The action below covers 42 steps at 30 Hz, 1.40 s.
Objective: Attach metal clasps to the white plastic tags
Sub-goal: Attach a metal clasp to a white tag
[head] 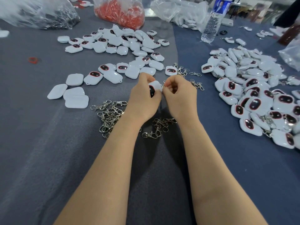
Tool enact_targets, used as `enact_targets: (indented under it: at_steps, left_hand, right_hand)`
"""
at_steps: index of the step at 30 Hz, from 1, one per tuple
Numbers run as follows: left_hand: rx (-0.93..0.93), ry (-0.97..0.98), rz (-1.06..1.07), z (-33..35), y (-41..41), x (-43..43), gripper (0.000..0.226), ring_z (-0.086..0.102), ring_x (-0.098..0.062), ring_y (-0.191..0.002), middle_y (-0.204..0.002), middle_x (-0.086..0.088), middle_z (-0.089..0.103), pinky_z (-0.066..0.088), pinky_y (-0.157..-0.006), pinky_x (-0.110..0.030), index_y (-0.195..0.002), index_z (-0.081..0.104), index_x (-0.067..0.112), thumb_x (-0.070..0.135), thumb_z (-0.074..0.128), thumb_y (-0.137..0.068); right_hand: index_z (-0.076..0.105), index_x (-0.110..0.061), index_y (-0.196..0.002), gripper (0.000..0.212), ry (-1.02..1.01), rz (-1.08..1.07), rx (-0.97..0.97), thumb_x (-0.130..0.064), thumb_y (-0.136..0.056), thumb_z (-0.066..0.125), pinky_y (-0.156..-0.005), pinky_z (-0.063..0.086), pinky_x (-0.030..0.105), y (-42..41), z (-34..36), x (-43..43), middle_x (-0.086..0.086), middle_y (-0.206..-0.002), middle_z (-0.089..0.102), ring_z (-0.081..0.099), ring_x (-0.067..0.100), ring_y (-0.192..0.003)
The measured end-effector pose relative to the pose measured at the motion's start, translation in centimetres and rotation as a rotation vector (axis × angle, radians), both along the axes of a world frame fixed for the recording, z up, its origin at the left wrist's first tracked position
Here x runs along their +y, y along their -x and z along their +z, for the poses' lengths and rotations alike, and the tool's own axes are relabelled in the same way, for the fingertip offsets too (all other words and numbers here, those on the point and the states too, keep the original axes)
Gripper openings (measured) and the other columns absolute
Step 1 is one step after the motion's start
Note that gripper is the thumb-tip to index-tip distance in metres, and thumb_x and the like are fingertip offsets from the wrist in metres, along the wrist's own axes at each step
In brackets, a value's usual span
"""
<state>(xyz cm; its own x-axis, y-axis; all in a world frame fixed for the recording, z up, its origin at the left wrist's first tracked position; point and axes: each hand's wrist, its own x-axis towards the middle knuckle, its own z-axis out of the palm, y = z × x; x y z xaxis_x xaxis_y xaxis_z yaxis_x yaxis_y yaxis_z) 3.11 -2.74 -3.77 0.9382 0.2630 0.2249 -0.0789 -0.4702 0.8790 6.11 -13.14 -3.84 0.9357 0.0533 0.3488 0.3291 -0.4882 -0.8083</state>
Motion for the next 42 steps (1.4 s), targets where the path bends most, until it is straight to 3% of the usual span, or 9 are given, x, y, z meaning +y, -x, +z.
enact_targets:
  at_steps: [6,15,21,24,28,31,34,39,42]
  left_hand:
    - [-0.062,0.026,0.005,0.3,-0.1,0.1,0.022,0.048,-0.005,-0.074,-0.091,0.006,0.051,0.034,-0.058,-0.004,-0.112,0.044,0.015,0.008,0.05,-0.092]
    - [0.196,1.279,-0.15,1.6,-0.2,0.5,0.017,0.034,-0.004,-0.047,-0.054,0.002,0.05,0.033,-0.046,-0.016,-0.081,0.051,0.009,0.003,0.039,-0.092]
    - [0.286,1.535,-0.195,1.6,0.0,0.9,0.013,0.039,-0.004,-0.052,-0.063,-0.002,0.05,0.04,-0.046,-0.011,-0.09,0.056,-0.001,0.004,0.044,-0.092]
    - [0.206,1.206,-0.005,1.4,-0.4,0.5,0.009,0.045,-0.005,-0.05,-0.073,-0.003,0.054,0.043,-0.048,-0.016,-0.097,0.056,0.006,0.005,0.048,-0.093]
    - [-0.117,0.072,0.138,0.8,-0.1,0.2,0.02,0.05,-0.009,-0.079,-0.098,0.0,0.053,0.038,-0.069,-0.014,-0.112,0.054,0.016,0.011,0.053,-0.093]
    - [-0.163,-0.128,0.086,0.0,-0.2,0.2,0.023,0.047,-0.011,-0.09,-0.107,0.0,0.05,0.034,-0.073,-0.014,-0.117,0.052,0.014,0.015,0.052,-0.094]
    - [-0.073,0.153,0.165,0.1,-0.7,0.2,0.023,0.053,-0.012,-0.084,-0.101,0.0,0.056,0.045,-0.072,-0.018,-0.117,0.051,0.012,0.015,0.052,-0.094]
    - [0.136,1.087,0.11,0.9,-0.5,0.5,0.008,0.047,-0.003,-0.048,-0.062,0.001,0.053,0.048,-0.049,-0.016,-0.096,0.059,0.003,0.009,0.054,-0.093]
    - [0.243,1.481,-0.014,1.3,-0.2,1.0,0.011,0.046,-0.003,-0.047,-0.07,-0.006,0.058,0.045,-0.044,-0.012,-0.09,0.061,-0.001,0.008,0.054,-0.092]
  right_hand:
    - [0.053,-0.016,-0.081,0.018,0.057,0.078,-0.048,0.001,-0.083,0.056,-0.057,0.035,0.013,0.1,-0.4,0.4,-0.005,-0.067,0.049,0.041,0.006,-0.061]
    - [0.06,-0.022,-0.084,0.015,-0.29,0.1,0.083,-0.008,-0.088,0.062,-0.068,0.043,0.01,0.0,0.4,0.8,-0.008,-0.081,0.062,0.056,-0.004,-0.07]
    - [0.061,-0.018,-0.086,0.012,-0.345,0.048,0.0,-0.006,-0.09,0.06,-0.068,0.045,0.013,0.5,0.7,1.1,-0.004,-0.079,0.062,0.057,0.006,-0.071]
    - [0.062,-0.014,-0.083,0.011,-0.157,0.015,-0.085,-0.006,-0.09,0.059,-0.065,0.04,0.008,0.7,0.5,1.1,-0.009,-0.073,0.059,0.051,0.003,-0.067]
    - [0.061,-0.01,-0.08,0.012,0.128,0.047,-0.047,-0.006,-0.09,0.054,-0.06,0.037,0.022,0.4,-0.1,1.0,-0.004,-0.07,0.055,0.047,0.014,-0.066]
    - [0.062,-0.008,-0.083,0.01,0.165,0.054,-0.019,-0.007,-0.09,0.054,-0.057,0.033,0.019,0.3,-0.4,0.8,-0.004,-0.071,0.054,0.045,0.008,-0.063]
    - [0.062,-0.012,-0.089,0.007,0.019,0.063,0.005,-0.007,-0.09,0.058,-0.062,0.037,0.008,0.4,-0.2,0.9,-0.005,-0.074,0.055,0.047,0.003,-0.066]
    - [0.062,-0.018,-0.088,0.009,-0.154,0.08,0.031,-0.009,-0.088,0.063,-0.066,0.039,0.005,0.5,0.1,1.2,-0.015,-0.072,0.055,0.05,-0.005,-0.066]
    - [0.064,-0.018,-0.085,0.008,-0.206,0.061,-0.034,-0.011,-0.088,0.064,-0.065,0.038,0.004,0.5,0.3,1.1,-0.017,-0.071,0.058,0.051,-0.011,-0.065]
